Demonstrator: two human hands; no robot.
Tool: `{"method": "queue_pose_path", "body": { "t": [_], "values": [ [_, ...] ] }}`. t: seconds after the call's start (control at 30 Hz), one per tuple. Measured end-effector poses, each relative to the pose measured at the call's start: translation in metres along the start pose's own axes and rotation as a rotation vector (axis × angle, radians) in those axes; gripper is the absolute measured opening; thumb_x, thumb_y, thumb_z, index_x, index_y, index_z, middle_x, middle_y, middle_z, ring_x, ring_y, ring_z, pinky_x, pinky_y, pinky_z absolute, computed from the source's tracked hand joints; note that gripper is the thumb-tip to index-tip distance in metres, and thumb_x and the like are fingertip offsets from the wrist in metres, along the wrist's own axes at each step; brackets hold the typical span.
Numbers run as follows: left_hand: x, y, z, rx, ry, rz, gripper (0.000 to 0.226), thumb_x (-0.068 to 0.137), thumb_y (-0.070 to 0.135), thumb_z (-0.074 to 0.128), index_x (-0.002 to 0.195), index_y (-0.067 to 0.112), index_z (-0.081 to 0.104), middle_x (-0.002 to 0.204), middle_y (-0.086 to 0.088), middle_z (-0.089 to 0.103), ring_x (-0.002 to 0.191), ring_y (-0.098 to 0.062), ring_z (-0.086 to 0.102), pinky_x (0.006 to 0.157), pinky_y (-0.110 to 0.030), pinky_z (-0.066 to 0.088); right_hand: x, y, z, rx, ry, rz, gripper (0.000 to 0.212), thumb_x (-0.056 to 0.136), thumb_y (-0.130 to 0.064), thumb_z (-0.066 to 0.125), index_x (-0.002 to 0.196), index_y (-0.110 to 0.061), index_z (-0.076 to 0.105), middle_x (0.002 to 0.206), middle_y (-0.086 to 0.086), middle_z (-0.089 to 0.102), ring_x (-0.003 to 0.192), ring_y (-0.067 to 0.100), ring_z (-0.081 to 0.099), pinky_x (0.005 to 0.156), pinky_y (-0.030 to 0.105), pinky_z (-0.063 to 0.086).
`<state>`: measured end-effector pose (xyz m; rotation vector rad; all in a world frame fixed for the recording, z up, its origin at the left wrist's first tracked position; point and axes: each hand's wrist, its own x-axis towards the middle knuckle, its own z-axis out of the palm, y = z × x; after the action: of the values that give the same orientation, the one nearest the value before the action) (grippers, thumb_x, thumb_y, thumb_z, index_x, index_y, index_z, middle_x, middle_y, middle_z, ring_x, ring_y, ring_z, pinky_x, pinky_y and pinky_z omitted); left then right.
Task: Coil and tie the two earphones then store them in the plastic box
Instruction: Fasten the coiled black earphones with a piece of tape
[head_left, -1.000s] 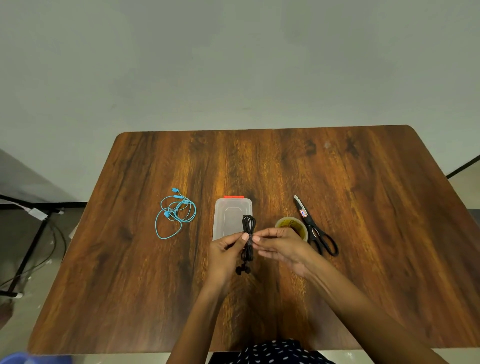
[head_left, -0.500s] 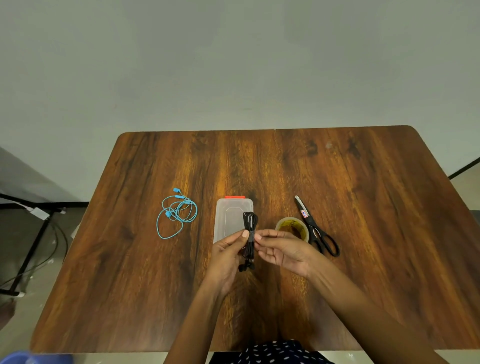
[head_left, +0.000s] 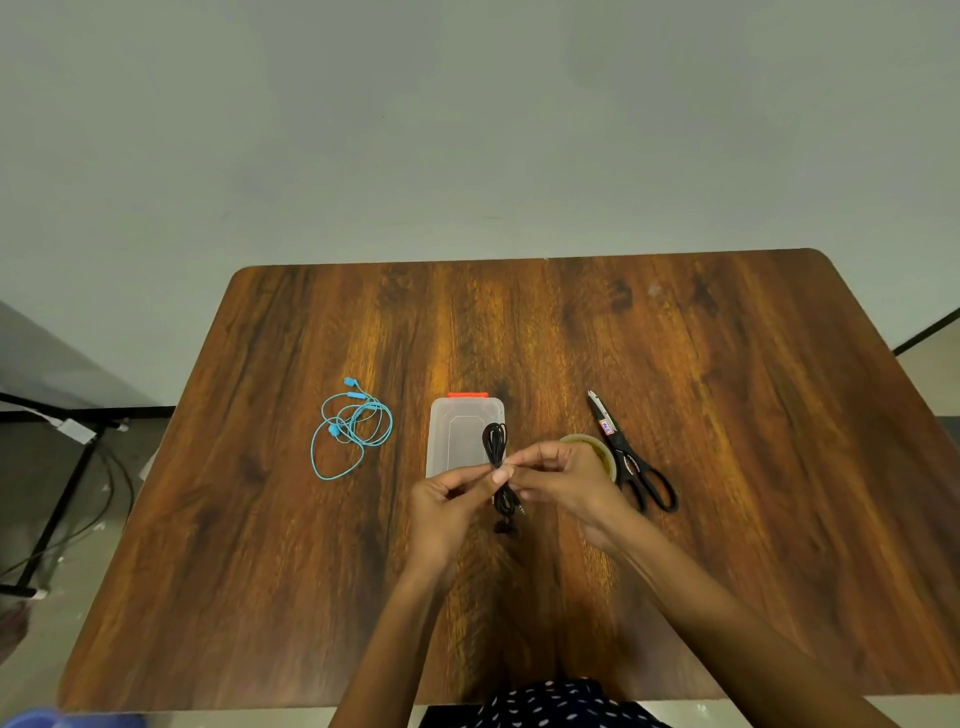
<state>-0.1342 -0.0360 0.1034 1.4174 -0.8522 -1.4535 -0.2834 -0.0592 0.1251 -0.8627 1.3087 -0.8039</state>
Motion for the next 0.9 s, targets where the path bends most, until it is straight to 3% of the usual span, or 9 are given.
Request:
{"method": "queue_pose_path", "body": {
  "t": [0.2,0.47,0.73,0.9],
  "values": [
    [0.001,-0.004,-0.001,-0.080,-0.016,-0.036,0.014,0.079,0.006,0.070,0.092,0.009,0.075,0.091,-0.010,0.075,0.086,-0.017,0.071,0.067,-0.018,0.053,-0.001,0.004,0.000,0.190,-0.027,0.169,0.019,0.075,-0.004,0.074,0.093,-0.002,0.070,0.087,0.012,0.072,0.075,0.013,0.071,0.066,0.020,0.057],
    [0.001,-0.008,0.000,-0.223,-0.015,-0.069,0.030,0.071,0.017,0.071,0.098,0.005,0.073,0.099,-0.015,0.073,0.094,-0.021,0.069,0.076,-0.027,0.055,0.001,0.000,0.003,0.258,-0.020,0.259,0.017,0.075,-0.003,0.075,0.091,-0.006,0.072,0.078,0.008,0.074,0.073,0.011,0.072,0.064,0.020,0.058],
    [-0.002,-0.018,0.004,-0.299,0.037,-0.035,0.019,0.075,0.013,0.069,0.092,0.008,0.076,0.102,-0.018,0.072,0.100,-0.030,0.067,0.081,-0.036,0.054,0.008,-0.008,0.005,0.234,-0.078,0.406,0.011,0.080,-0.004,0.070,0.091,-0.005,0.070,0.071,0.004,0.063,0.064,0.008,0.057,0.052,0.018,0.053],
    [-0.006,-0.015,0.005,-0.211,0.075,0.054,0.017,0.084,0.003,0.063,0.098,0.004,0.073,0.098,-0.011,0.074,0.096,-0.023,0.069,0.077,-0.025,0.056,0.010,-0.006,0.011,0.259,-0.029,0.466,0.010,0.077,-0.005,0.074,0.086,-0.006,0.071,0.066,0.001,0.066,0.063,0.007,0.059,0.050,0.019,0.053]
  ]
}}
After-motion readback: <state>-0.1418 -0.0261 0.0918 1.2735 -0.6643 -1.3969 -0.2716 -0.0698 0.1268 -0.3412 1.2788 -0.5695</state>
